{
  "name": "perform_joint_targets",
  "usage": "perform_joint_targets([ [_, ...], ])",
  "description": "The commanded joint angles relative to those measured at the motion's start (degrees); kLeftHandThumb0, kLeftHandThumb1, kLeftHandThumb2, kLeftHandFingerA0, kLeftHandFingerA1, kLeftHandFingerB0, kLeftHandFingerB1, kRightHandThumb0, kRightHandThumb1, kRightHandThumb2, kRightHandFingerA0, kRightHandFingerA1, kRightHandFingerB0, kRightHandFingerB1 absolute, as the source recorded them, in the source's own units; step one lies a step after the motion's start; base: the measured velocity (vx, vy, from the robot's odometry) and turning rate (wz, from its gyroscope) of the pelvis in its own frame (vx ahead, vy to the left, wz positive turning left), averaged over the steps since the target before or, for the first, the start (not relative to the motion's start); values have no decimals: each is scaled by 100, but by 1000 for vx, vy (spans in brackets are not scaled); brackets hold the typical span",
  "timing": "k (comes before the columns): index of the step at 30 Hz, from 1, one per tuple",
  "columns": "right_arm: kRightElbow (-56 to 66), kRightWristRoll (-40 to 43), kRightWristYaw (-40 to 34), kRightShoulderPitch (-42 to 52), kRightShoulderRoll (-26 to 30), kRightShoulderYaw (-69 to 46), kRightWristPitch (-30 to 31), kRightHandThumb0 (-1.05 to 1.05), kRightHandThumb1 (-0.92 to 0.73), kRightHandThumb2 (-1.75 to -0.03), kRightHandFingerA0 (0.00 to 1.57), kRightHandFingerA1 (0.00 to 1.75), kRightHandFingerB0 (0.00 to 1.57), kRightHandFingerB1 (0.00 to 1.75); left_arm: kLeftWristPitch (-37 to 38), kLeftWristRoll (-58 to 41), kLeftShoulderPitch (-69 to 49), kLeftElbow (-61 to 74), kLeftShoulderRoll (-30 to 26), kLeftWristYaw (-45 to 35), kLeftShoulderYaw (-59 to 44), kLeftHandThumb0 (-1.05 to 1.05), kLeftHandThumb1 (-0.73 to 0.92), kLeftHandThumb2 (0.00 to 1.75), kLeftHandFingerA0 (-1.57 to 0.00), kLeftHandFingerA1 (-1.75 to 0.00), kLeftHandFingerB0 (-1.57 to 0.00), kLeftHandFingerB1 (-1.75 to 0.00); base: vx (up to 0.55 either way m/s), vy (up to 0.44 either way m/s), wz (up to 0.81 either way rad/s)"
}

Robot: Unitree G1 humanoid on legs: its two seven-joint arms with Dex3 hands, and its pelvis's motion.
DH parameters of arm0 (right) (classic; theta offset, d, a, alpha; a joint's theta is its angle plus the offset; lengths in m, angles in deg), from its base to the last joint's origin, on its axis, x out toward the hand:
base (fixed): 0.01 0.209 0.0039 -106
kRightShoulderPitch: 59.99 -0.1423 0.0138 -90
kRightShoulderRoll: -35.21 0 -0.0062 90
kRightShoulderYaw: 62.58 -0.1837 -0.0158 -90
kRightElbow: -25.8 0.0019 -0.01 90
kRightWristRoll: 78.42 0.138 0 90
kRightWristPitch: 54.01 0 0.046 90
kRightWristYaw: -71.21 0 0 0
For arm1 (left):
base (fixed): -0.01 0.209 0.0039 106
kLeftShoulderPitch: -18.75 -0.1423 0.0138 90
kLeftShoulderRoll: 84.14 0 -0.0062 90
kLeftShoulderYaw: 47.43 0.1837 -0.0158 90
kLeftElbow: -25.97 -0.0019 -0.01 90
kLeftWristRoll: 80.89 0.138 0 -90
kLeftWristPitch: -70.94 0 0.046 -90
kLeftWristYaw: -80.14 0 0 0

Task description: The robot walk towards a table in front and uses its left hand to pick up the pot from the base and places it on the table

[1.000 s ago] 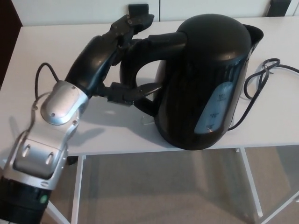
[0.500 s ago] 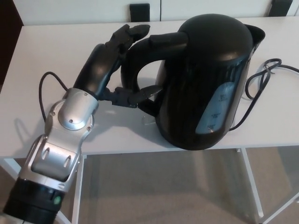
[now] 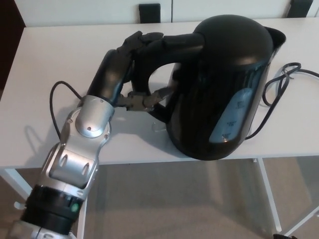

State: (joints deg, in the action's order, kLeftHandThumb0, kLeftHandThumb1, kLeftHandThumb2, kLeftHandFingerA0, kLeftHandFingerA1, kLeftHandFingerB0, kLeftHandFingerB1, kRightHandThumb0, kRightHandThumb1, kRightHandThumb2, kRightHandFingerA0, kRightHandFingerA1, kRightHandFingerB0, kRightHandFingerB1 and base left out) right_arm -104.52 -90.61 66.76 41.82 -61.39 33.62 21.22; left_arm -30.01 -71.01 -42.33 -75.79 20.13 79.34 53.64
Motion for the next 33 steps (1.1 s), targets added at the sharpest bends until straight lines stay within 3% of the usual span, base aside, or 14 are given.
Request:
perform_joint_targets([
  [1, 63, -49, 3, 152, 45, 31, 67, -3, -91, -66, 21, 40, 23, 37, -86, -293, 283, -302, 338, -43, -218, -31, 83, 66, -104, -62, -55, -38, 0, 0, 0],
  [2, 69, -45, 2, 154, 44, 31, 76, -3, -91, -66, 21, 40, 23, 37, -44, -303, 312, -350, 374, -56, -248, -31, 83, 66, -104, -62, -55, -38, 0, 0, 0],
  [3, -27, 16, 15, 54, 7, -5, 33, -3, -91, -66, 22, 41, 24, 38, -31, -204, 530, -474, 457, 105, -244, -24, 85, 66, -118, -98, -83, -53, 0, 0, 0],
  [4, -67, 42, 20, 11, -8, -20, 14, -3, -91, -66, 22, 41, 24, 38, -16, -154, 630, -543, 500, 170, -255, -24, 85, 66, -118, -98, -83, -53, 0, 0, 0],
  [5, -60, 75, 67, 29, -2, -31, -45, -4, -92, -66, 21, 41, 23, 38, 70, -30, 693, -573, 562, 328, -216, -21, 85, 65, -113, -122, -85, -77, 0, 0, 0],
  [6, -63, 68, 73, 20, 7, -27, -43, -5, -92, -66, 22, 41, 24, 38, 94, 7, 736, -610, 590, 374, -215, -21, 85, 66, -107, -131, -80, -83, 0, 0, 0],
  [8, -68, 53, 74, 5, 20, -19, -31, -5, -92, -66, 22, 41, 24, 38, 114, 33, 791, -659, 618, 424, -211, -21, 85, 66, -107, -131, -80, -83, 0, 0, 0],
  [9, -52, 15, 79, 35, 35, 14, -18, -3, -91, -66, 23, 41, 25, 38, 129, 11, 770, -668, 663, 459, -224, -18, 86, 66, -95, -136, -73, -105, 0, 0, 0],
  [15, -18, -15, 93, 156, 48, 72, -18, -1, -91, -66, 24, 41, 25, 38, 127, -93, 614, -646, 802, 512, -316, -18, 82, 67, -97, -134, -75, -104, 0, 0, 0],
  [20, -37, -106, 54, 124, 96, 152, -64, 1, -91, -66, 25, 41, 27, 40, -135, -408, 473, -504, 1025, 493, -647, -16, 79, 72, -102, -144, -76, -114, 0, 0, 0],
  [21, -52, -106, 63, 110, 85, 163, -48, 2, -91, -66, 26, 41, 26, 40, -444, -885, 413, -308, 1296, 479, -971, -14, 84, 70, -92, -150, -71, -104, 0, 0, 0],
  [28, -90, -136, 52, 95, 64, 197, -56, 2, -91, -66, 26, 41, 26, 40, -1396, -1622, 424, 170, 1892, 525, -1772, -17, 86, 65, -88, -149, -68, -98, 0, 0, 0],
  [29, -46, -124, 89, 92, 84, 190, -50, 2, -91, -66, 28, 43, 25, 40, -1643, -2188, 699, 123, 2019, 540, -2250, -14, 84, 68, -78, -161, -61, -117, 0, 0, 0],
  [33, -55, -141, 85, 22, 63, 207, -22, 2, -91, -66, 29, 44, 26, 40, -1993, -2703, 1100, 137, 2091, 729, -2765, -17, 84, 66, -75, -164, -66, -123, 0, 0, 0],
])
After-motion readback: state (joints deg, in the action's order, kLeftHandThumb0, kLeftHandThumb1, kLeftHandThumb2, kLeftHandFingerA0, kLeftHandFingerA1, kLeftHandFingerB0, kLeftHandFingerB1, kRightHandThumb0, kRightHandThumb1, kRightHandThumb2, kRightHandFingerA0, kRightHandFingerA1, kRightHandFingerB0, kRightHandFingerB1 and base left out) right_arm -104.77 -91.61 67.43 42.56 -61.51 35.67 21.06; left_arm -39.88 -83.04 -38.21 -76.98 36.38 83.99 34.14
